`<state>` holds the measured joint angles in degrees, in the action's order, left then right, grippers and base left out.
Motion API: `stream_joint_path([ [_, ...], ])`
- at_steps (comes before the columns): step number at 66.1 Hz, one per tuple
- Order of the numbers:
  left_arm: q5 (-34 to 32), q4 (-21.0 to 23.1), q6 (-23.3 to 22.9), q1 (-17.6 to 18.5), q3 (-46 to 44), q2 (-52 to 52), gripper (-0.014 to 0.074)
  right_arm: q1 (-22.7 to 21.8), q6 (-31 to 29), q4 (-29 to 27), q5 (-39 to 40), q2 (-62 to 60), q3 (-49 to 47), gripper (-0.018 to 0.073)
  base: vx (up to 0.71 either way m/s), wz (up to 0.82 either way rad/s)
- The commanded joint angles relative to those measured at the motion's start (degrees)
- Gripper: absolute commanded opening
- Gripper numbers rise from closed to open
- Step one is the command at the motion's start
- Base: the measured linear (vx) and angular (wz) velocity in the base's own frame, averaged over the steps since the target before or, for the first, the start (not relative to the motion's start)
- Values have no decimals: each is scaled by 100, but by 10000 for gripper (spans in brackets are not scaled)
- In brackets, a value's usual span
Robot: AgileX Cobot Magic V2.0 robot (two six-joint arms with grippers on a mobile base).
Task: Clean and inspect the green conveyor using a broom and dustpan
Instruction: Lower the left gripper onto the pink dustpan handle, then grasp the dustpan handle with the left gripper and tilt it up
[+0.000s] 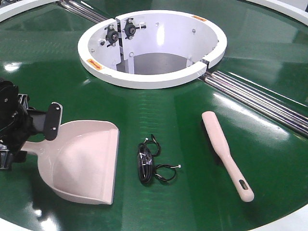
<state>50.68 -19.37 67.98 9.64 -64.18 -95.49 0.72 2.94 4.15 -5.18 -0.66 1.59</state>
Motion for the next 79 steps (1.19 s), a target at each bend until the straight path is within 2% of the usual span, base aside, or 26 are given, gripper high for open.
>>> stream_joint_path([
  [1,-221,-26,14,25,-162,191,559,6,-18,23,403,-62,18,-8,0,0],
  [14,-170,100,13,25,-162,45,540,6,-18,23,403,-62,18,-8,0,0],
  [29,-88,91,13,25,-162,-48,433,6,-18,23,403,-62,18,-8,0,0],
  [46,260,-103,13,25,-162,-102,189,6,-18,23,403,-62,18,-8,0,0],
  [54,441,-442,4,31,-162,-102,74,6,-18,23,403,-62,18,-8,0,0],
  [59,482,-477,-25,31,-162,-65,24,6,-18,23,403,-62,18,-8,0,0],
  [69,482,-486,-25,68,-162,43,-3,6,-18,23,403,-62,18,-8,0,0],
  [79,508,-530,-25,326,-169,66,0,6,-18,23,403,-62,18,-8,0,0],
])
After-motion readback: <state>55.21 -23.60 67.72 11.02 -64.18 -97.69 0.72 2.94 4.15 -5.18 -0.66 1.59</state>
